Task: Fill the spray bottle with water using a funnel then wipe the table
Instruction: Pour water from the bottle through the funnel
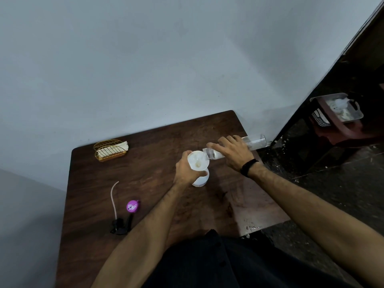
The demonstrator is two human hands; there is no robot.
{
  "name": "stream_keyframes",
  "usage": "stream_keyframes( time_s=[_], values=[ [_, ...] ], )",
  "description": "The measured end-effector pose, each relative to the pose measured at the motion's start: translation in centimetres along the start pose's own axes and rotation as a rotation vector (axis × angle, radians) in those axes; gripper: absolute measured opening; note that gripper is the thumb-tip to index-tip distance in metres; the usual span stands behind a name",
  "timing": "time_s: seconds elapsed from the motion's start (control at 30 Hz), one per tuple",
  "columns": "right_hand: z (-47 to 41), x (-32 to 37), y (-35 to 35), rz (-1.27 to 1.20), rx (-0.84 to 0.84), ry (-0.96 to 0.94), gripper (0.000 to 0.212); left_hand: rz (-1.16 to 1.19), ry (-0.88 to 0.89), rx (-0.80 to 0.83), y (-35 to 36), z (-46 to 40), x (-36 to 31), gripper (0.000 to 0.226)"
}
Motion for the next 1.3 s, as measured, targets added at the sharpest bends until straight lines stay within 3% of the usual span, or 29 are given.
stream_keyframes(
  time_s=[0.63, 0.9, 1.3],
  values=[
    [-0.3, 0.9, -1.6, 0.013, -0.119, -0.065, 0.074, -0.01, -0.009, 0.005, 0.1, -0.1, 0.0, 0.085],
    [-0.4, 2.0, -2.2, 0.046, -0.232, -0.137, 0.051, -0.019, -0.005, 0.003, 0.3, -0.2, 0.0, 0.086],
    [-0.6, 3.3, -2.5, 0.067, -0.312, -0.212, 0.044, -0.01, -0.004, 0.006, 0.3, -0.1, 0.3, 0.089]
  ],
)
Point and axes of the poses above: each hand's wrist, its own z-axis away from the middle knuckle, its own y-axis out of the palm, x = y × z, the point moved 6 cm from there along -z, towards the middle knuckle, and after that the axes turned 13 degrees about y, right-handed, at the moved point
